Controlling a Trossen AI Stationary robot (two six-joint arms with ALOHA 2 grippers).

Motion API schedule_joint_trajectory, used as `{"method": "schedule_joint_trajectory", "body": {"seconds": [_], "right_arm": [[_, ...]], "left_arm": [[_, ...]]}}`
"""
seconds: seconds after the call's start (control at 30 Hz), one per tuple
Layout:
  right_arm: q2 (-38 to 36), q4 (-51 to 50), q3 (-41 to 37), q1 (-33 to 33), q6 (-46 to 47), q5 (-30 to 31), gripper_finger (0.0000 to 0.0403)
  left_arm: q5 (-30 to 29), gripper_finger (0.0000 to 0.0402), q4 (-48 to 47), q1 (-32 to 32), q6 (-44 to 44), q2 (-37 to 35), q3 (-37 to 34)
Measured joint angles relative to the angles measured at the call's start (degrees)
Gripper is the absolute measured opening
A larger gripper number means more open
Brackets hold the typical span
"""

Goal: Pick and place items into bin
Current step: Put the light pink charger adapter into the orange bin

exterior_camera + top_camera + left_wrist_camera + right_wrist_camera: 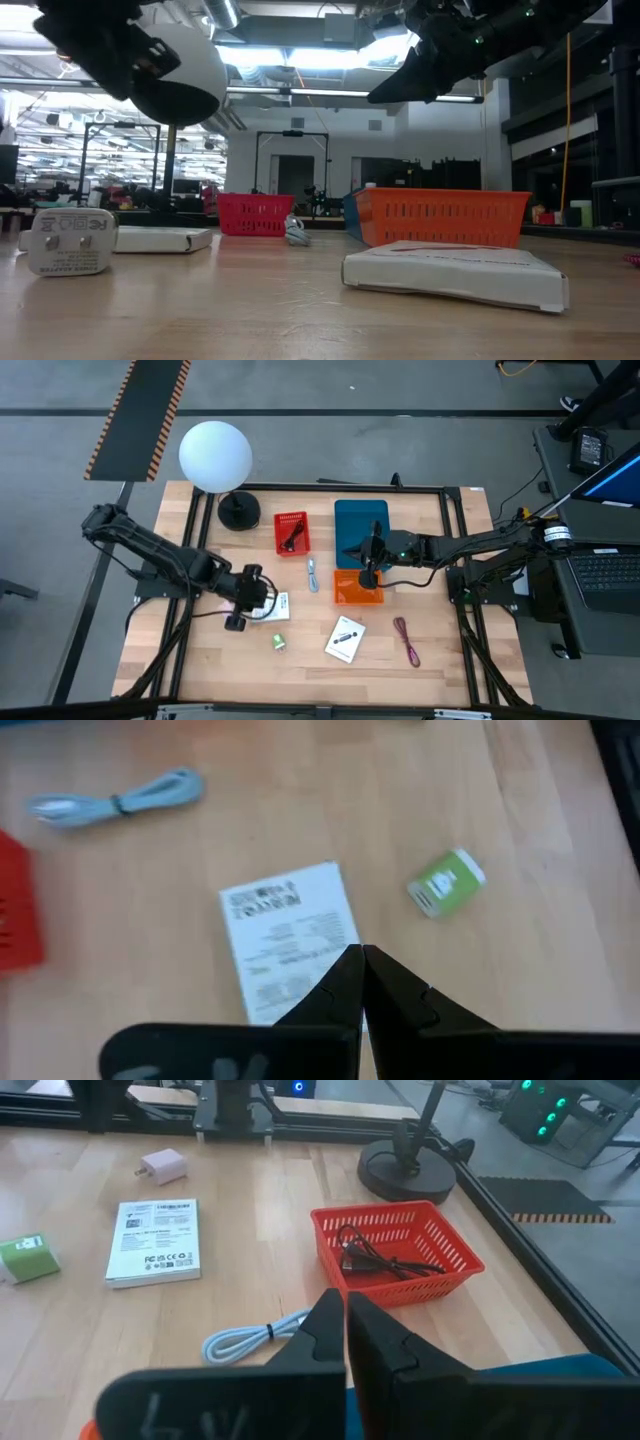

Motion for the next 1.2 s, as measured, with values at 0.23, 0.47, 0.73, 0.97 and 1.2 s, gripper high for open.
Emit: {"method": "schedule_joint_trajectory", "body": {"seconds": [0.23, 0.47, 0.73, 0.97, 1.2], "right_arm": [[0.0, 0.0, 0.0, -0.2, -3.0, 0.1, 0.0], [0.0, 0.4, 0.0, -0.2, -2.8, 0.2, 0.0], [0.0, 1.4, 0.0, -0.2, -2.2, 0.2, 0.0], [0.0, 1.4, 0.0, -0.1, 2.5, 0.1, 0.0], [0.0, 1.4, 0.0, -0.1, 3.2, 0.1, 0.0]], "left_arm": [[0.1, 0.0038, -2.7, -4.9, -6.0, 3.9, 3.5], [-0.1, 0.0072, -7.0, -9.5, -5.3, 4.3, 5.4], [-0.9, 0.0117, -15.6, -11.1, -7.8, 4.2, 5.4], [-1.7, 0.0174, -15.8, -11.1, -7.9, 4.2, 5.4], [-1.7, 0.0233, -17.8, -11.1, -8.9, 4.2, 4.6]]}}
